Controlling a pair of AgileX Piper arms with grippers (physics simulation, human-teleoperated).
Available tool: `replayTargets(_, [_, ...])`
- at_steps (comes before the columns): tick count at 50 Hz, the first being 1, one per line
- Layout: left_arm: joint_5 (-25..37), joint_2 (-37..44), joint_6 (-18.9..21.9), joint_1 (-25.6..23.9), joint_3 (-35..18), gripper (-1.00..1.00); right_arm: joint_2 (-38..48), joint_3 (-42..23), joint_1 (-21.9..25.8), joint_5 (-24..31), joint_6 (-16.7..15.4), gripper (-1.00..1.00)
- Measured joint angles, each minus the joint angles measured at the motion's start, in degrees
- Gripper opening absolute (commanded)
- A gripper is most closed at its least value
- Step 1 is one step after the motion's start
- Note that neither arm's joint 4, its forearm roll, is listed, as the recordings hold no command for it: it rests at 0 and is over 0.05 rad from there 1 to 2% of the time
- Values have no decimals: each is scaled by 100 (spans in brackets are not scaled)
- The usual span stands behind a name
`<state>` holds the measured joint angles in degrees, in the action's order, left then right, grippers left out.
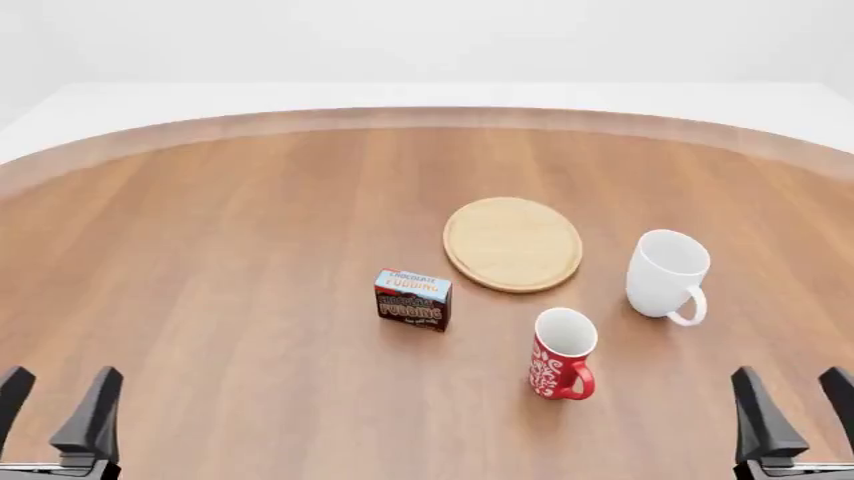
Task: Put the chocolate pudding to the left of the plate.
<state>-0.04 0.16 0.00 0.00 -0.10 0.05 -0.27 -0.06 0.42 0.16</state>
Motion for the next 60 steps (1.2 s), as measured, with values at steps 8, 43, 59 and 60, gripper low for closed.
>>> replayTargets(8, [-3,14,0,0,-8,100,0,-37,9,55,-13,100])
replayTargets(43, [-6,25,0,0,-15,100,5235,-5540,2134,1799,-1392,100])
replayTargets(59, [-6,25,0,0,-15,100,7326,-7375,2949,2776,-1728,100])
replayTargets(60, [-6,25,0,0,-15,100,7448,-7480,2977,2849,-1747,100])
